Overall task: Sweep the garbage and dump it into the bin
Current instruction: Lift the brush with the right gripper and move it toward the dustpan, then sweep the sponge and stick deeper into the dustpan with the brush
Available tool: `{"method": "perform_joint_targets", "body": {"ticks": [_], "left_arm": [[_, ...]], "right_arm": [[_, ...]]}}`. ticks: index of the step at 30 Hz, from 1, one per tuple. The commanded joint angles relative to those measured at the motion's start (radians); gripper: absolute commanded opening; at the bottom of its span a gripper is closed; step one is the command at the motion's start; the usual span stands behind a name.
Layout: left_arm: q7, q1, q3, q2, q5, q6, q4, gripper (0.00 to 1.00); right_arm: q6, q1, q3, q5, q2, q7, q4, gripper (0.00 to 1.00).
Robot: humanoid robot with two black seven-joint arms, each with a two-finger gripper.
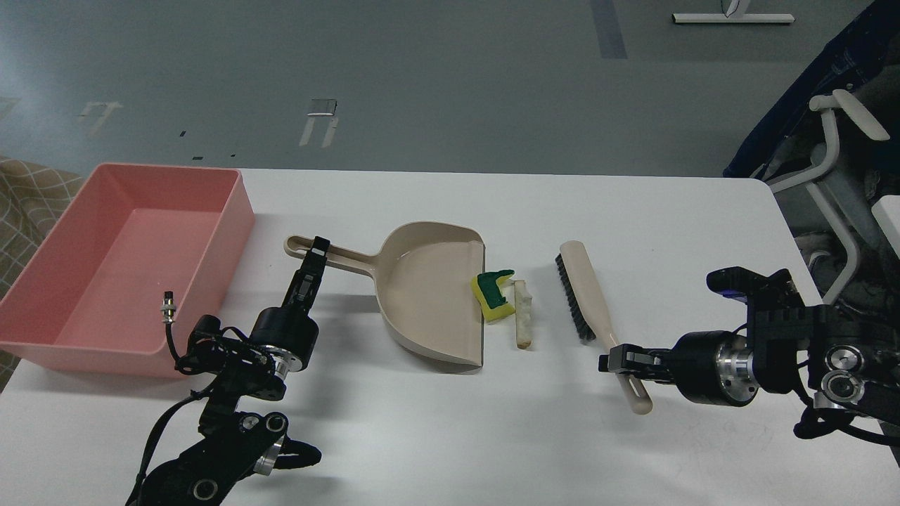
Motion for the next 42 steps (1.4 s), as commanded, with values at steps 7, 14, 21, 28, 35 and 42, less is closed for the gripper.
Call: {"method": "perform_joint_targets", "body": {"ticks": [7, 14, 21, 28, 35, 42], "left_arm": [[-0.006, 0.001, 0.0, -0.001, 0.003, 0.001, 0.0, 0.0], [-0.005, 0.001, -0.001, -0.004, 0.003, 0.001, 0.0, 0.0], [-0.005, 0.001, -0.001, -0.007, 0.003, 0.001, 0.0, 0.0], [-0.005, 0.001, -0.001, -0.012, 0.001, 0.001, -0.002, 0.0], [-0.002, 0.001, -0.004, -0.012, -0.02, -0.003, -0.002, 0.0], [0.003, -0.015, -0.02, -0.017, -0.207, -0.032, -0.006, 0.0]], "right_arm": [[0.008, 0.036, -0.04, 0.039, 0.163, 0.002, -0.118, 0.0], [0.008, 0.068, -0.044, 0.056, 0.33, 0.002, -0.217, 0.0], [0.002, 0.121, -0.044, 0.131, 0.453, 0.006, -0.287, 0.0], [-0.006, 0.168, -0.043, 0.176, 0.516, 0.009, -0.31, 0.0], [-0.004, 0.234, -0.04, 0.203, 0.435, 0.006, -0.285, 0.0], [0.0, 0.268, -0.035, 0.239, 0.197, 0.006, -0.152, 0.0]]}}
